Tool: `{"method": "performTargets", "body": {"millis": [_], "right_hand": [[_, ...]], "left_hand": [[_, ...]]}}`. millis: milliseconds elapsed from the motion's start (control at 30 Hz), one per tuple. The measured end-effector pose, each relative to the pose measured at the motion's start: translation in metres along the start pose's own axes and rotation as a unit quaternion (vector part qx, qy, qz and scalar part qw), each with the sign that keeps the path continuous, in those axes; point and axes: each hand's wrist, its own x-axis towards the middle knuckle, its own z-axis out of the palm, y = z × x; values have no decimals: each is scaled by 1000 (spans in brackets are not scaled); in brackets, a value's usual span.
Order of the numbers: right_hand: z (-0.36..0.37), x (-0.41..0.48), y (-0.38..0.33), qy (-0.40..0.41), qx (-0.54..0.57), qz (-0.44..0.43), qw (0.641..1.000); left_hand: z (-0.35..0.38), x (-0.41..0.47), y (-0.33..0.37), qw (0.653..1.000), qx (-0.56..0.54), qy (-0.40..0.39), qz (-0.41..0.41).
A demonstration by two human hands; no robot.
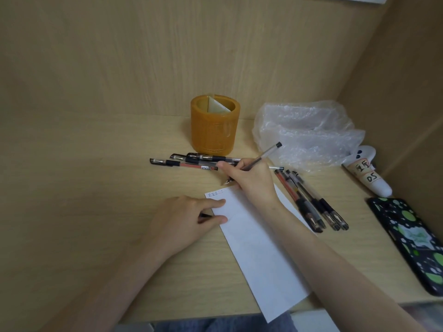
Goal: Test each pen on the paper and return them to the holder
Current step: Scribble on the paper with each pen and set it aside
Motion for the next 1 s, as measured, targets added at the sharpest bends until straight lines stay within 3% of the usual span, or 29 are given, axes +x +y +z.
{"method": "performTargets", "body": {"millis": [1000], "right_hand": [[6, 1, 15, 34, -54, -65, 996]], "left_hand": [[0, -2, 1, 1000, -18, 12, 0]]}}
